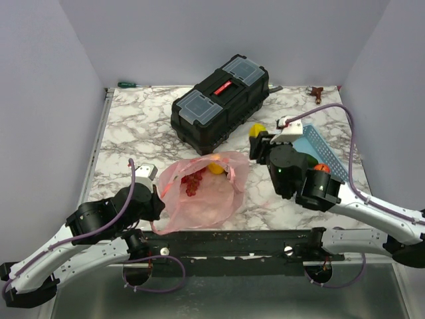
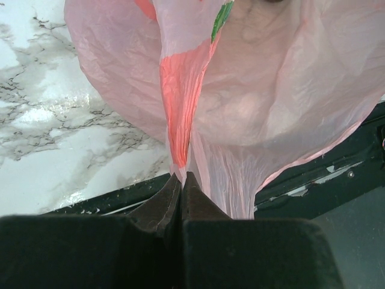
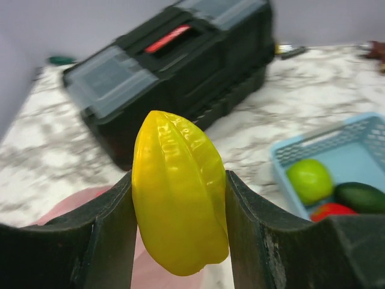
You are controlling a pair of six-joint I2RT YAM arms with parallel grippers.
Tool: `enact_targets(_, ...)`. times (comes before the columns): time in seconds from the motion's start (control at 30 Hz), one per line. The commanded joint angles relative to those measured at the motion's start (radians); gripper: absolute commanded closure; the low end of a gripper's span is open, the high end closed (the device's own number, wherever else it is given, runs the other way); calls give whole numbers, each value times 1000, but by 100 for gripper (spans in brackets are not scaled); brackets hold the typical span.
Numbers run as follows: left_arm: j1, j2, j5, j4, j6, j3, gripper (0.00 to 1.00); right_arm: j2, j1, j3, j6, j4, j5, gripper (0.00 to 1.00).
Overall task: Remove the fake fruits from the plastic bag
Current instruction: Place the fake fruit in the bin.
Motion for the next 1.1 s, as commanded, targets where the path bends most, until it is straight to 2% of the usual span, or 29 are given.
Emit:
enact_targets(0.0, -2, 1, 3, 6, 6, -6, 100, -2, -169, -18, 50, -143, 64, 99)
enact_targets(0.1, -2, -5, -1, 3, 1, -6, 100, -2, -301, -60, 107, -184, 39, 99)
enact_targets(0.2, -2, -3, 3, 7, 6, -8, 100, -9, -477, -103, 168, -190, -80, 99)
enact_targets(0.37, -2, -4, 2, 6, 4, -7, 100, 38, -754, -214, 224, -94, -297, 99)
enact_targets(0.43, -2, -4, 3, 7, 7, -8, 100, 86, -832, -241, 250, -51, -334, 99)
enact_targets(0.6, -2, -11, 7, 10, 10, -8, 100, 227, -1001, -250, 346, 41, -414, 99)
enact_targets(0.8, -2, -18, 10, 13, 12, -8, 100, 370, -1044, -172, 376, 61, -397, 99)
enact_targets(0.83, -2, -22, 9, 12, 12, -9, 100, 388, -1044, -164, 367, 65, -399, 97)
enact_targets(0.93, -2, -31, 6, 12, 9, -9, 100, 422, -1046, -148, 353, 59, -399, 78)
enact_targets(0.97, -2, -31, 6, 12, 9, -9, 100, 424, -1047, -149, 353, 59, -396, 76)
enact_targets(1.07, -2, -29, 10, 14, 12, -9, 100, 420, -1047, -168, 332, 78, -398, 59)
